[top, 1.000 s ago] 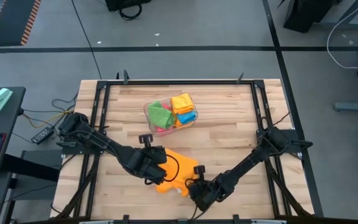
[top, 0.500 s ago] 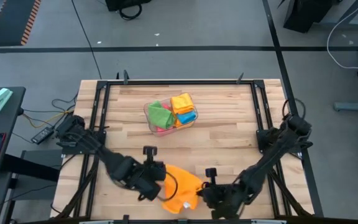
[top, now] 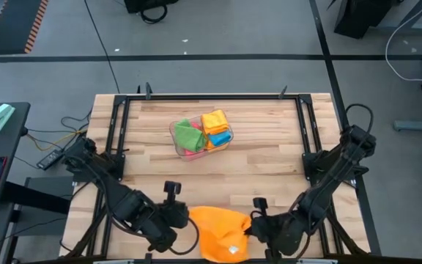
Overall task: Fold microfiber towels
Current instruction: Fold the orange microfiber cloth
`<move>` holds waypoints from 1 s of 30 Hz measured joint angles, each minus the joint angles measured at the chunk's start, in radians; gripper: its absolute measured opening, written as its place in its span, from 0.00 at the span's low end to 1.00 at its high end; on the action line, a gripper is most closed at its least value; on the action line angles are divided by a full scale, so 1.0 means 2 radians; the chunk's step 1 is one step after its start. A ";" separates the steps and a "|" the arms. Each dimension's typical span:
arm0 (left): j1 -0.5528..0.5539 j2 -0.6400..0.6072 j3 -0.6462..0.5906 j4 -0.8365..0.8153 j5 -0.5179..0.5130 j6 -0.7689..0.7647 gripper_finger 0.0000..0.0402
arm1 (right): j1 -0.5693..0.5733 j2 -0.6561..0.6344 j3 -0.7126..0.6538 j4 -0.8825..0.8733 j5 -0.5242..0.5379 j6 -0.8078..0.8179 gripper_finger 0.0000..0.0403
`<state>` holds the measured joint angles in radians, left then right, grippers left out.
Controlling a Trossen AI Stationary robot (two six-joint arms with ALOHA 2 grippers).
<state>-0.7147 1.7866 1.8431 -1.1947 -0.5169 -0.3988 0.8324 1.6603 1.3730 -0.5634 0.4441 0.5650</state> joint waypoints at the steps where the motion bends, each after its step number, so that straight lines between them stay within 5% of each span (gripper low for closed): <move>1: 0.000 0.000 0.000 0.001 0.000 0.000 0.02 | -0.001 -0.001 0.001 -0.002 -0.004 0.009 0.00; 6: 0.000 0.000 0.000 0.007 -0.001 0.000 0.07 | 0.002 -0.003 0.001 -0.005 -0.073 0.026 0.03; 15: 0.019 0.001 -0.065 0.028 -0.002 -0.018 0.05 | -0.003 0.004 -0.003 -0.094 -0.049 0.055 0.05; 24: 0.056 0.001 -0.188 0.158 0.000 -0.018 0.05 | -0.044 0.007 -0.072 -0.112 -0.047 0.053 0.05; 30: 0.056 0.001 -0.264 0.300 0.064 0.024 0.14 | -0.059 0.007 -0.118 -0.115 -0.097 0.093 0.05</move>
<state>-0.6020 1.7889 1.3149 -0.5943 -0.3885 -0.3514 0.7136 1.6752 1.1377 -0.7925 0.2499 0.7518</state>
